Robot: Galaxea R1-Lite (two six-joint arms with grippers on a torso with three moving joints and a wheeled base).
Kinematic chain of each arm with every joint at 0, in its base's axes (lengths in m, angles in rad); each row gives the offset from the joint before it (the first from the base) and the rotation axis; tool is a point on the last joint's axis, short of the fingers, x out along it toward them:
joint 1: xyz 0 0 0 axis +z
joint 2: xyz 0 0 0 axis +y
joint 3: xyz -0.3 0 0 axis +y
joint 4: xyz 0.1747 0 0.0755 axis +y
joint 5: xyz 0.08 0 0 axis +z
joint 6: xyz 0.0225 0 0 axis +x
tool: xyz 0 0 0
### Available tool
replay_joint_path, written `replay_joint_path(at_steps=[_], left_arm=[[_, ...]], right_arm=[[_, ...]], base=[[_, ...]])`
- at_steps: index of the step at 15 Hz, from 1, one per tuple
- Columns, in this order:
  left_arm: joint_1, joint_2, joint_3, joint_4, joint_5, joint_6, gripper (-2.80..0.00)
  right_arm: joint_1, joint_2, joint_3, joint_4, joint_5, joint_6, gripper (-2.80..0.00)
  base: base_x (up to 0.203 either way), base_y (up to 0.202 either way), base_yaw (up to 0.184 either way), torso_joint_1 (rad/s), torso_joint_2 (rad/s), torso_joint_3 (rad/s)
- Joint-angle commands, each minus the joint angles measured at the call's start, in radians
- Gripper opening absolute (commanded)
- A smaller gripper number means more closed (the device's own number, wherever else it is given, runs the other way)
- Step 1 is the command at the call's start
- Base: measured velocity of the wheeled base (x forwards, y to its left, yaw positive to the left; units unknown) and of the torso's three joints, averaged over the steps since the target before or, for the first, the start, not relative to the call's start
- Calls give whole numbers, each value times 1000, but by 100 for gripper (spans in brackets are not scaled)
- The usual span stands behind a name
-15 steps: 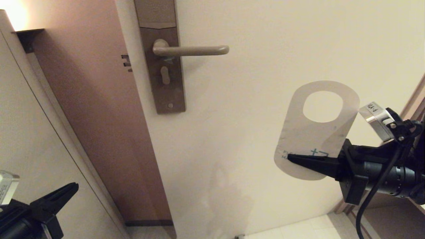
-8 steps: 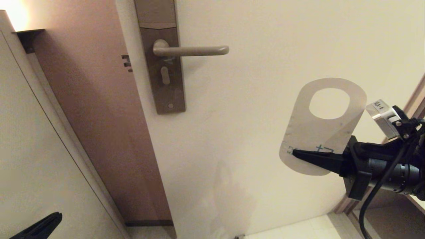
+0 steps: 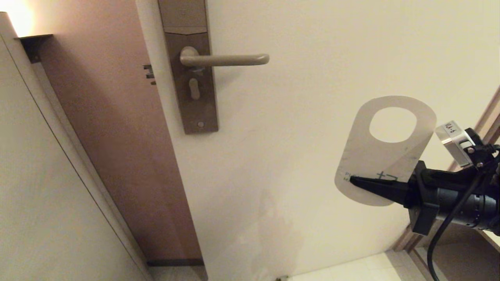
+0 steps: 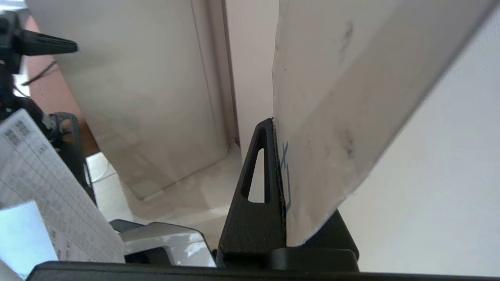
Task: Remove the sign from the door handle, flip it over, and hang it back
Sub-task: Hang the sign back with the other side facing out
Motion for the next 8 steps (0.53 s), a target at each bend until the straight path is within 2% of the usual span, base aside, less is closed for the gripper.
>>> replay_joint_path(at_steps=[1, 5, 8], left_arm=[[-23, -20, 0, 3, 1, -3, -280], [-26, -71, 0, 21, 11, -13, -280], [-14, -183, -3, 96, 34, -16, -280]], right_arm=[[-9, -4, 11, -4, 5, -6, -280], [-24, -6, 39, -5, 5, -13, -280], [-24, -9, 45, -5, 5, -14, -280]], base=[[0, 0, 0, 0, 0, 0], [0, 0, 0, 0, 0, 0], [0, 0, 0, 0, 0, 0]])
